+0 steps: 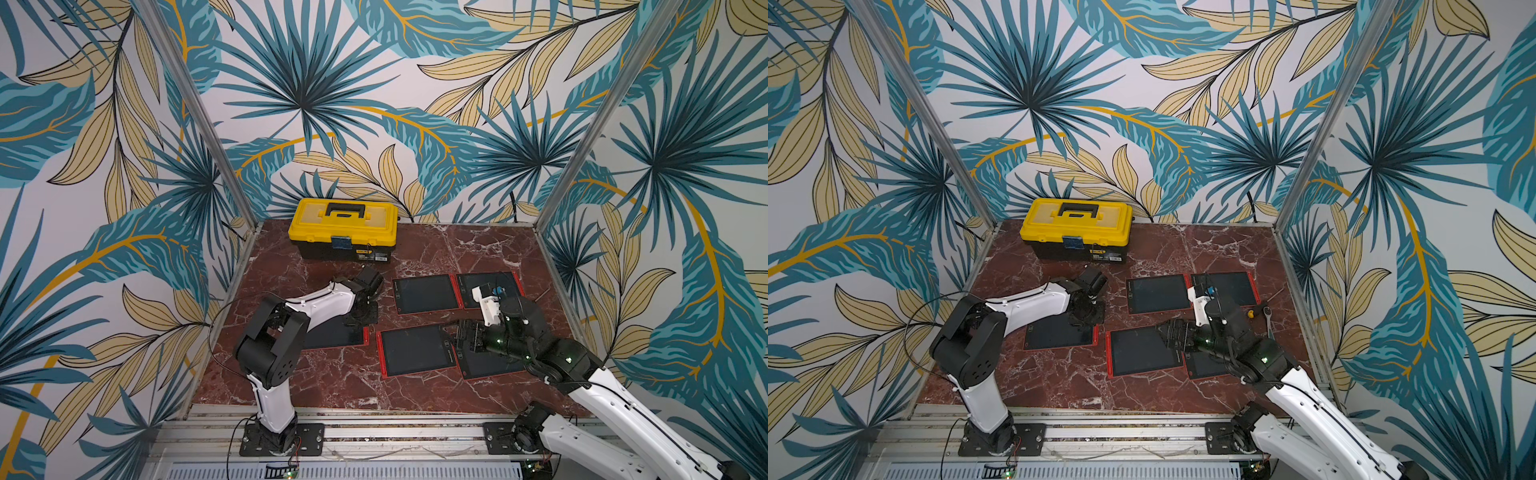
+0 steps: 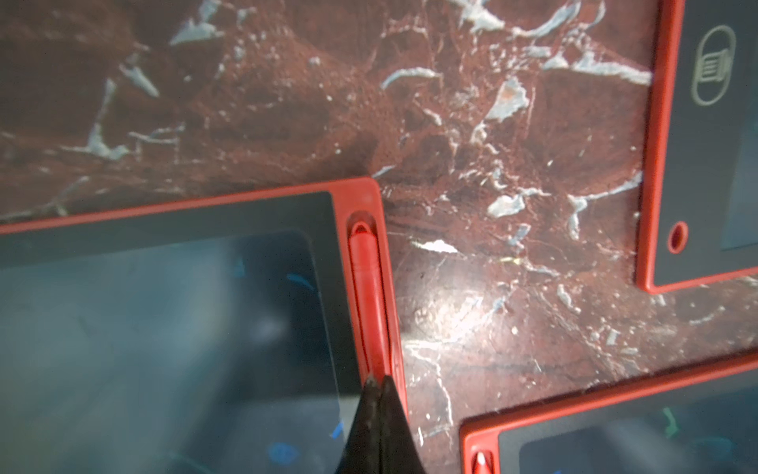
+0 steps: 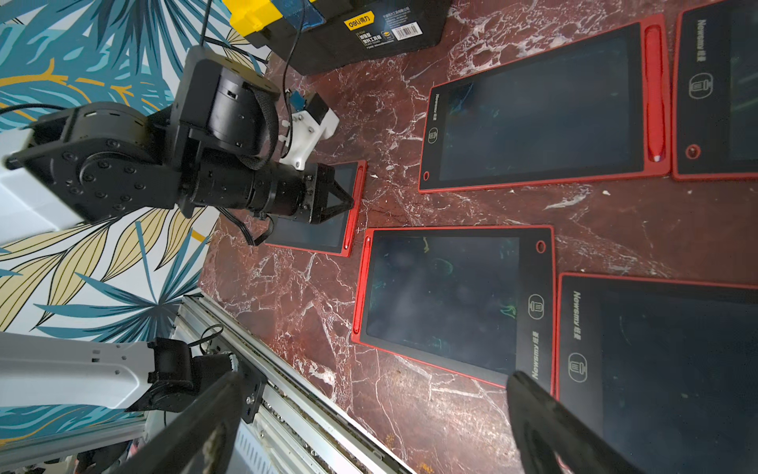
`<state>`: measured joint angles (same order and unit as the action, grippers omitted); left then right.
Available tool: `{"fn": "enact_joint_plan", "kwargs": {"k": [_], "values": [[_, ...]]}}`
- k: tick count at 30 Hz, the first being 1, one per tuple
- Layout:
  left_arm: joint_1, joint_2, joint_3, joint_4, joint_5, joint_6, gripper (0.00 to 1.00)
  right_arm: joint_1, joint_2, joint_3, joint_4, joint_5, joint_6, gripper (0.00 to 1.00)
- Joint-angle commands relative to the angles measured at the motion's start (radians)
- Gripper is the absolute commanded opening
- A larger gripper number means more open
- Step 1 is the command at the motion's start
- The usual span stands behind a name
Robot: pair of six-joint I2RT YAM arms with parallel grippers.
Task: Place the stylus back onto the writing tablet
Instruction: Place the stylus on the writing tablet.
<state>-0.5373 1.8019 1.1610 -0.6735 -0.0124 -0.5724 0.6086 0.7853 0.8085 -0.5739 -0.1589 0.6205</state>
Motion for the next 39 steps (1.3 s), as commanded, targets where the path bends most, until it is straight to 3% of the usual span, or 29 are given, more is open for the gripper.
{"fn": "enact_joint_plan", "kwargs": {"k": [1, 9, 18, 39], "values": [[0.01, -0.062, 0.002, -0.018, 0.015, 0.006, 0.0, 0.004, -0.005, 0.02, 0.001, 0.028, 0.008, 1.0], [0.02, -0.092, -0.005, -0.028, 0.029, 0.003, 0.03, 0.004, 0.005, 0.031, 0.005, 0.024, 0.004, 0.99], [0.021, -0.066, 0.006, -0.024, 0.047, 0.004, 0.0, 0.004, 0.007, 0.034, 0.008, 0.018, 0.003, 0.99], [0.031, 0.055, 0.044, -0.012, 0.077, 0.009, 0.0, 0.004, 0.006, 0.005, 0.014, 0.004, 0.02, 1.0]]}}
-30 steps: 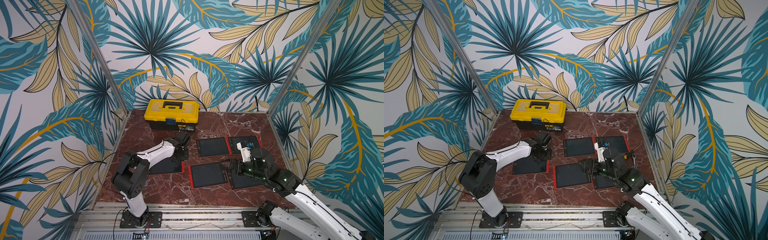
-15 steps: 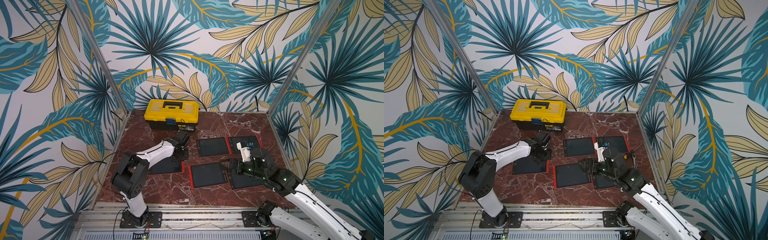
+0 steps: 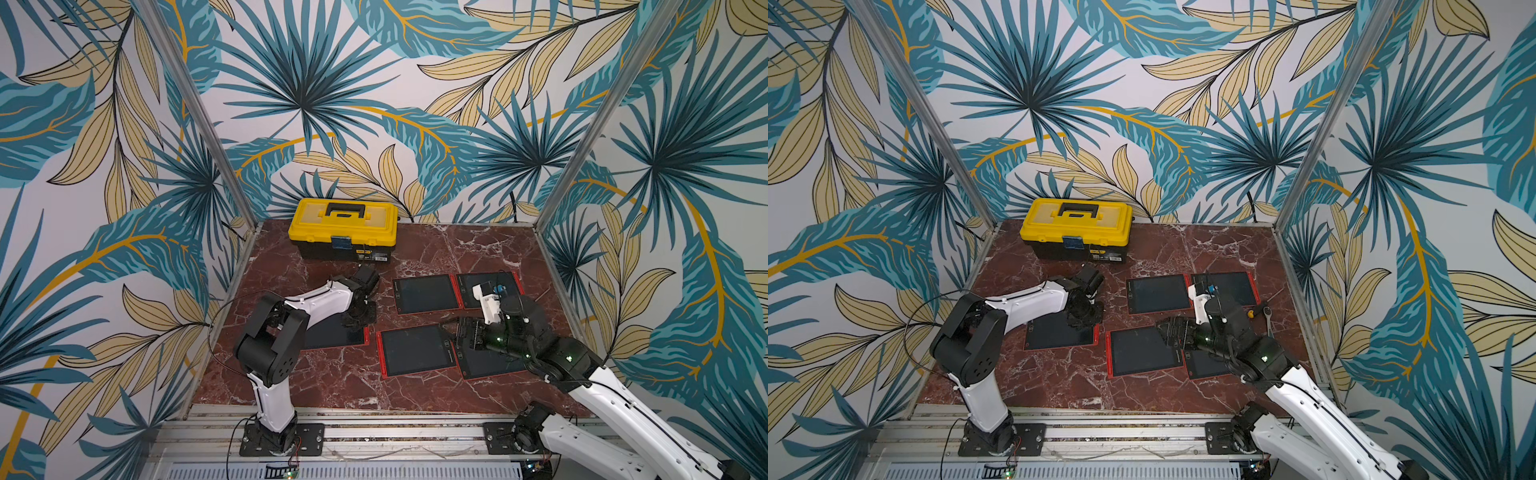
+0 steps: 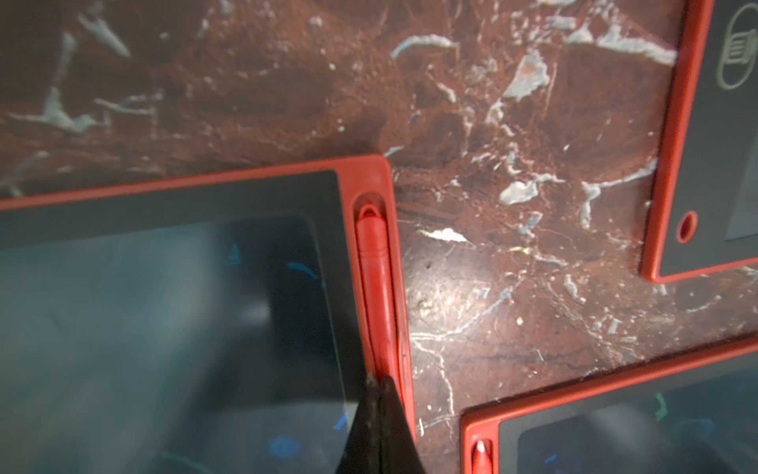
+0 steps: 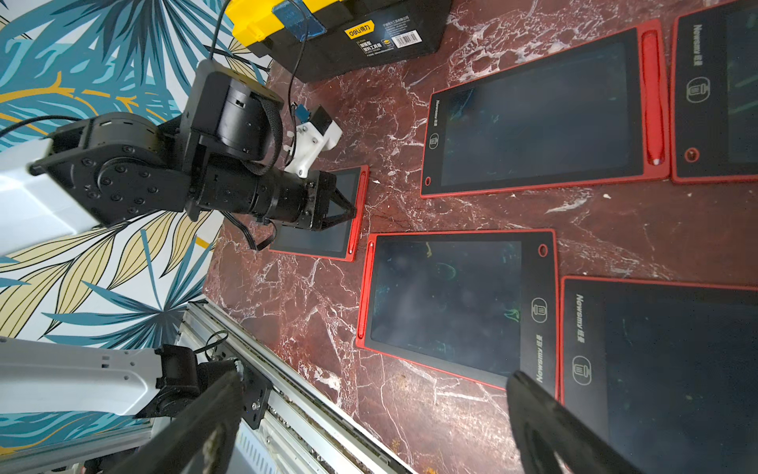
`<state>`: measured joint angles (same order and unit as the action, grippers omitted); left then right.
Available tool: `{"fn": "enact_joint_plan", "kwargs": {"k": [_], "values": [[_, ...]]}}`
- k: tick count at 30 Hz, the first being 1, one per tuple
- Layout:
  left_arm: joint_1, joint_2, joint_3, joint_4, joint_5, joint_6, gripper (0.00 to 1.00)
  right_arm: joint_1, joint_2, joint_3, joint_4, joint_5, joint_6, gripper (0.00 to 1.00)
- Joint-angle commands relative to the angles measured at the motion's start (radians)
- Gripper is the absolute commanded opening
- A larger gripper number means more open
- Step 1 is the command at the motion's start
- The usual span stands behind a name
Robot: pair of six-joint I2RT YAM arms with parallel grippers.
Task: Place the stylus back onto the writing tablet
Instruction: Place the stylus on the writing tablet.
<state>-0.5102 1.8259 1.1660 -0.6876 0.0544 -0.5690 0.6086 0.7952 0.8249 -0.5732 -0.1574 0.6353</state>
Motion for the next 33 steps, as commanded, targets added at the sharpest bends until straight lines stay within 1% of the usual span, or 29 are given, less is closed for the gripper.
{"fn": "enact_joint_plan", "kwargs": {"k": [1, 10, 15, 22, 33], "values": [[0.004, 0.038, 0.039, 0.002, 0.01, 0.005, 0.0, 0.004, -0.004, -0.012, 0.014, 0.002, 0.005, 1.0], [0.001, 0.06, 0.019, 0.002, 0.005, -0.001, 0.0, 0.003, 0.002, -0.018, 0.023, -0.003, 0.007, 1.0], [0.001, 0.013, 0.002, 0.002, -0.001, -0.006, 0.0, 0.003, 0.014, 0.0, 0.01, -0.014, 0.007, 1.0], [0.001, -0.048, 0.019, 0.0, 0.011, -0.029, 0.0, 0.003, -0.004, -0.005, -0.004, 0.0, 0.005, 1.0], [-0.011, 0.031, 0.023, 0.002, -0.009, -0.029, 0.0, 0.005, 0.01, 0.001, -0.001, -0.008, 0.002, 1.0]]}}
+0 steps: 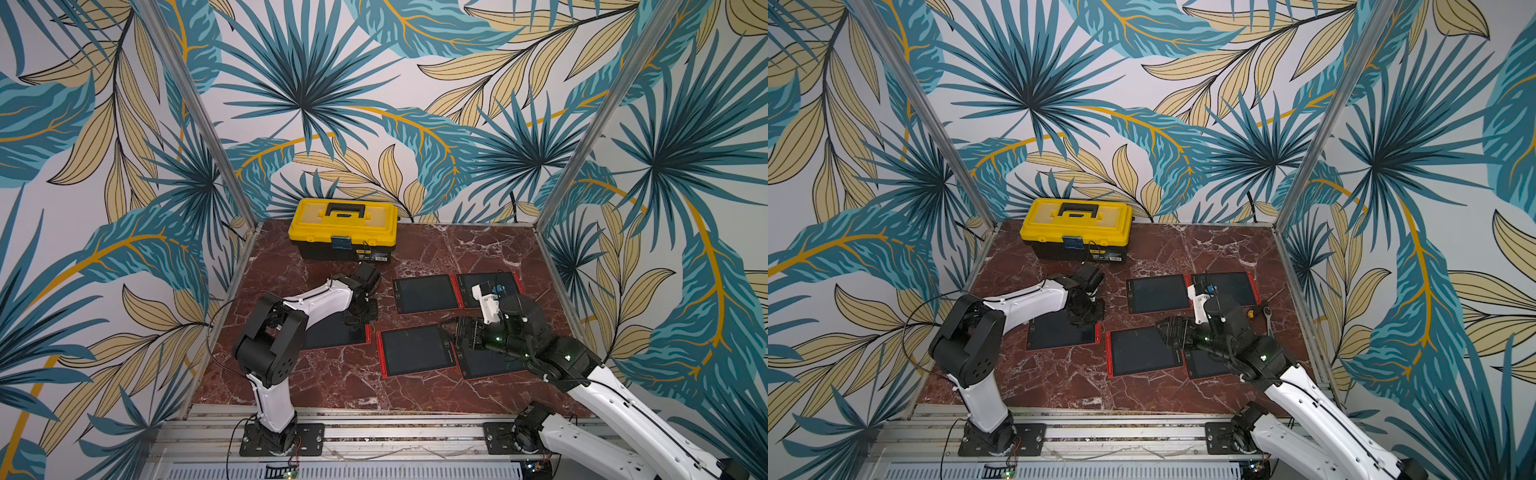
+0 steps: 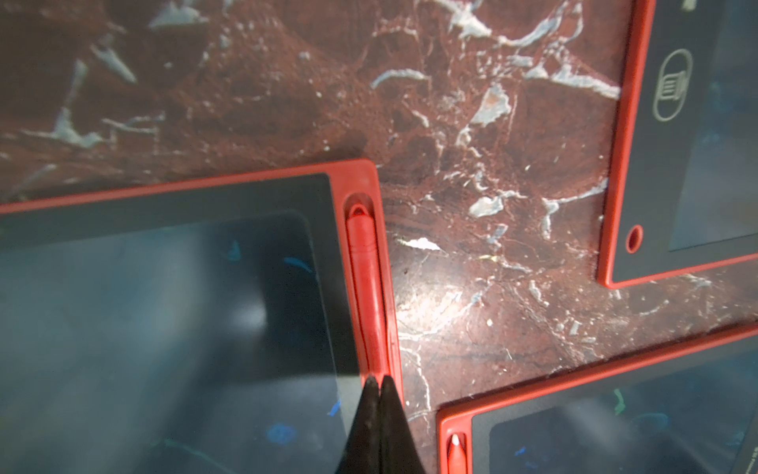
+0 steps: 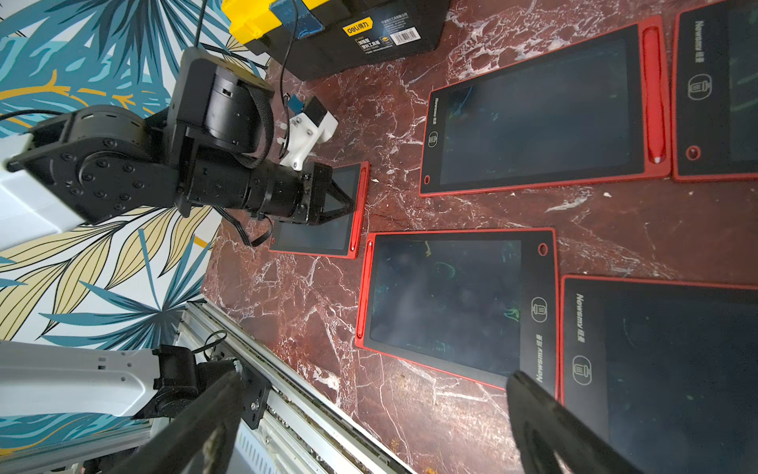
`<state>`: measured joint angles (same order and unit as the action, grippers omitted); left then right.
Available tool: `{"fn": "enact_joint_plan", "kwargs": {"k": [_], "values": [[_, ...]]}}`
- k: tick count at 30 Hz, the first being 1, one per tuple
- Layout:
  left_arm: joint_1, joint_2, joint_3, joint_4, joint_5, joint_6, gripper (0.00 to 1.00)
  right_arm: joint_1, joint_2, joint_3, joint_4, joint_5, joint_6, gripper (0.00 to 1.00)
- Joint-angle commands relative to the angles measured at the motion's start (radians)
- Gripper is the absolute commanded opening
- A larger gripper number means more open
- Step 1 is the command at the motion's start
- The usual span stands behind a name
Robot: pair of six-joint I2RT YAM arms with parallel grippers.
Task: Place the stylus back onto the writing tablet
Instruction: Place the stylus on the writing tablet.
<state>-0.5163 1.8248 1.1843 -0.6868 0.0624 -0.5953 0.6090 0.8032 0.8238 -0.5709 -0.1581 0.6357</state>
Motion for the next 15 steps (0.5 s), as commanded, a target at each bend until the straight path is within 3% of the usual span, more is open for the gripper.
{"fn": "enact_joint_plan", "kwargs": {"k": [1, 15], "values": [[-0.005, 0.038, 0.002, 0.001, -0.018, -0.003, 0.0, 0.003, 0.002, 0.002, -0.004, -0.008, 0.001, 1.0], [-0.009, 0.004, -0.085, 0.002, -0.041, 0.0, 0.0, 0.004, 0.013, 0.011, -0.005, -0.015, 0.002, 0.99]]}}
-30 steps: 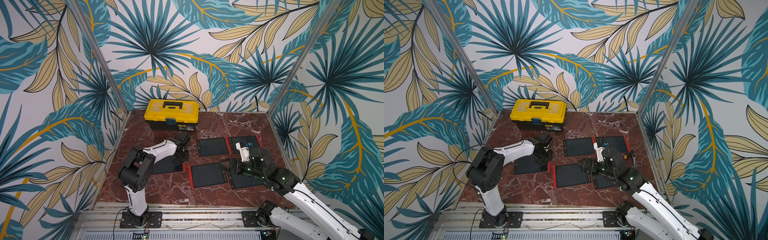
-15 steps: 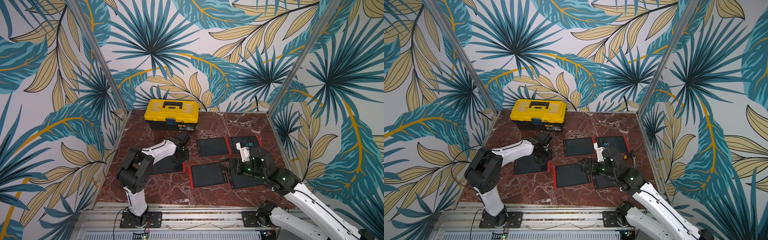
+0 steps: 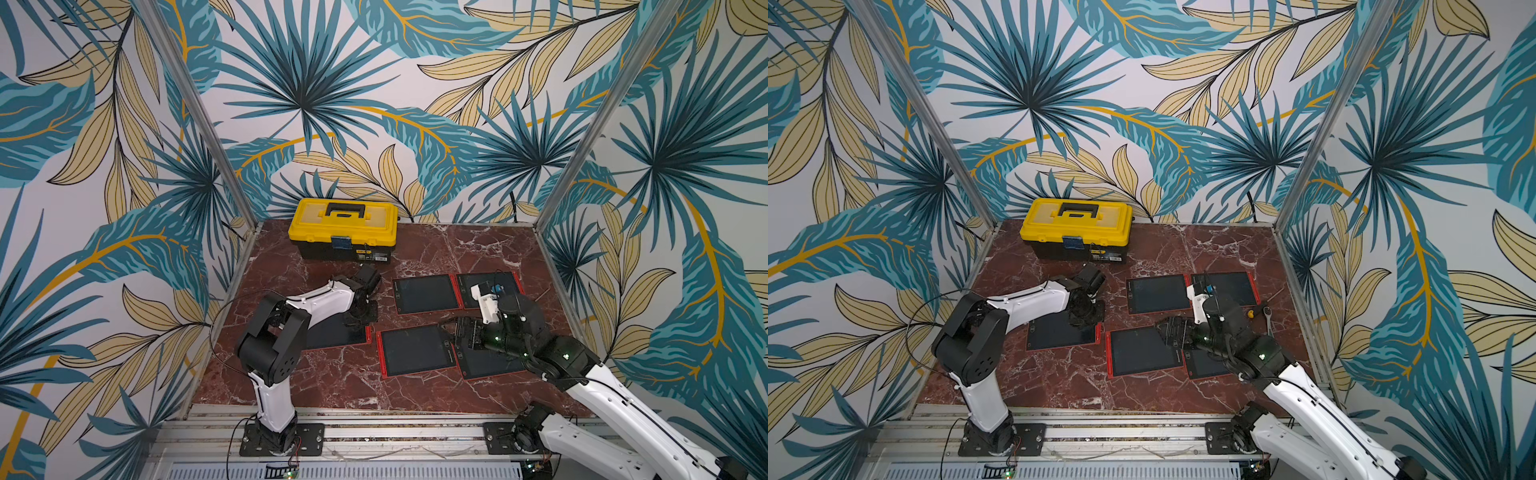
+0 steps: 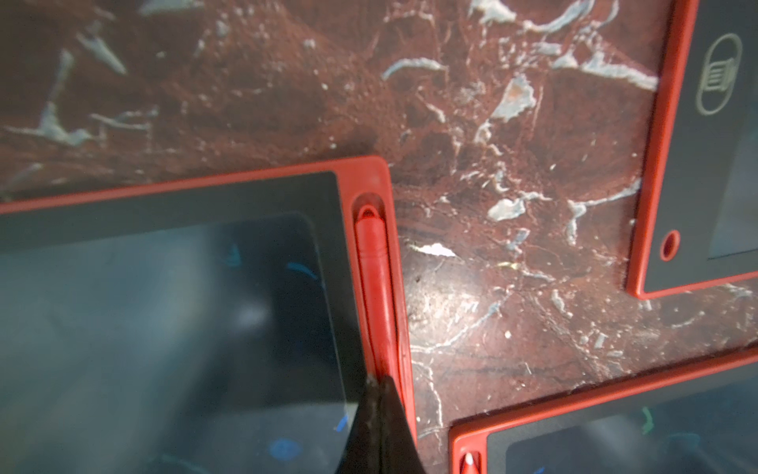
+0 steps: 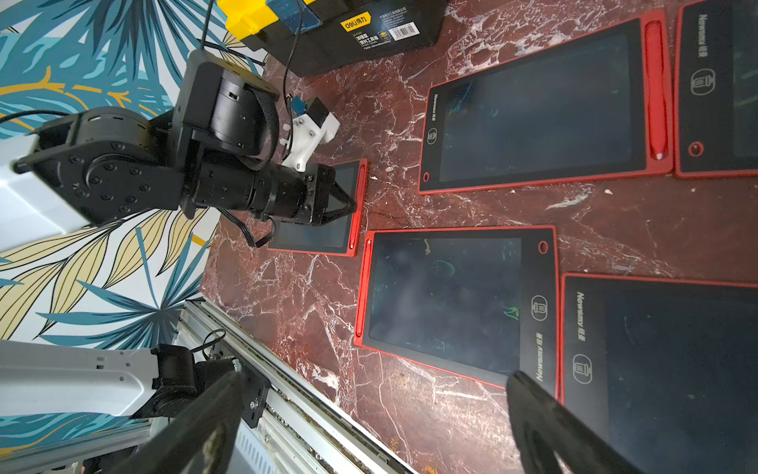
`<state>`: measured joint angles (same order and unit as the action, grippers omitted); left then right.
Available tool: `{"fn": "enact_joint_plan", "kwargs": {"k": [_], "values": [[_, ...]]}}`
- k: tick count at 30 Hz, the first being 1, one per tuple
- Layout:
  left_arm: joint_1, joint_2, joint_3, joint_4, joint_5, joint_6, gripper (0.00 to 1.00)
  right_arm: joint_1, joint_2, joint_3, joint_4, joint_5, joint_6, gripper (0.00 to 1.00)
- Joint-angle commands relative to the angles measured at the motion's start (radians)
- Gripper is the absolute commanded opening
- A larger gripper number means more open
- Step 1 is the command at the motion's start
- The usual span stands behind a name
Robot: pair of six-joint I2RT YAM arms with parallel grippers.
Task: Place the stylus back onto the writing tablet
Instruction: Place the stylus on the writing tablet.
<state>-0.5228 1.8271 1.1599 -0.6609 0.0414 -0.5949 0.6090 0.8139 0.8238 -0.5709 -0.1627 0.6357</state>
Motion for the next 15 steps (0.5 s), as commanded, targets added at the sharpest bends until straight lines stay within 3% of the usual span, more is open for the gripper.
{"fn": "enact_joint_plan", "kwargs": {"k": [1, 15], "values": [[-0.002, -0.006, -0.07, -0.025, -0.019, 0.0, 0.0, 0.003, 0.004, 0.011, -0.004, -0.011, 0.002, 0.99], [-0.002, -0.115, -0.106, -0.048, -0.003, 0.012, 0.0, 0.004, -0.009, -0.001, 0.007, -0.022, 0.012, 1.0]]}}
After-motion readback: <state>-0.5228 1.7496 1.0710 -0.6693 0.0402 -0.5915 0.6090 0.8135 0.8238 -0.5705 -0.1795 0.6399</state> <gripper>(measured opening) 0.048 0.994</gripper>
